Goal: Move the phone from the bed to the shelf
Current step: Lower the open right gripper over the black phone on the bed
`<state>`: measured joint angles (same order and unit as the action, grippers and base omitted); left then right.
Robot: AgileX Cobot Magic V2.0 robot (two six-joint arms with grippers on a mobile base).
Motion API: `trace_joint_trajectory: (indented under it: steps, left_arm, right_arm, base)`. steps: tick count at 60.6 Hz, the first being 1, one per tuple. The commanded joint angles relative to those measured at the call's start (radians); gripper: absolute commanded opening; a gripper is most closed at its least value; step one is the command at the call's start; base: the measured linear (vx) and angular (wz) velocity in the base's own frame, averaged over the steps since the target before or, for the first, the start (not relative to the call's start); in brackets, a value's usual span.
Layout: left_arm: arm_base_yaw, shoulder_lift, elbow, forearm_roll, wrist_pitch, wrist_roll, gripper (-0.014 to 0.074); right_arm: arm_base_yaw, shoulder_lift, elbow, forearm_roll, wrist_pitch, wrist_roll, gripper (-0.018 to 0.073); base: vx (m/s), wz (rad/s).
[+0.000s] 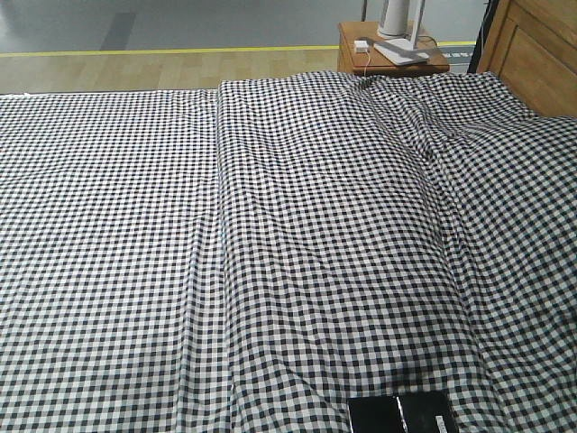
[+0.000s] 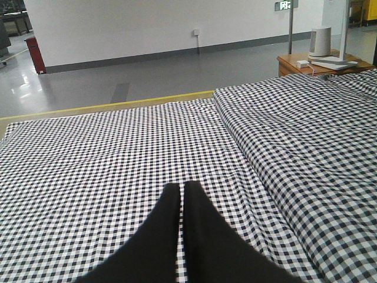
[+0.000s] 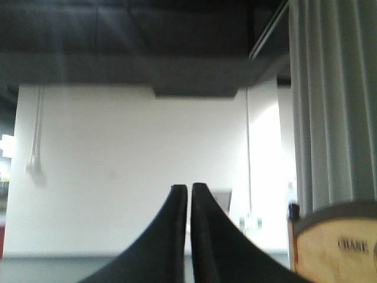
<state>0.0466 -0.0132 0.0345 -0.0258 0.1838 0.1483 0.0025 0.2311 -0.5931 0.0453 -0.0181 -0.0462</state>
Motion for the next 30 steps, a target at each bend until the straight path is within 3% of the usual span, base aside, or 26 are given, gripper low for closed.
trace_joint_trajectory:
  steps: [1, 18, 30]
  left_arm:
    - [0.001, -0.013, -0.022, -0.009, -0.072, -0.006, 0.0001]
    - [0.001, -0.013, -0.022, -0.009, -0.072, -0.006, 0.0001]
    - [0.001, -0.013, -0.022, -0.009, -0.072, -0.006, 0.0001]
  right_arm:
    - [-0.006, 0.110, -0.101, -0.011, 0.050, -0.012, -0.0005]
    - [-0.005, 0.321, -0.159, -0.011, 0.242, -0.012, 0.0003]
    - [-0.005, 0.428, -0.157, -0.009, 0.415, -0.012, 0.0066]
  base:
    - [0.00, 0.00]
    - [0.00, 0.00]
    - [0.00, 0.00]
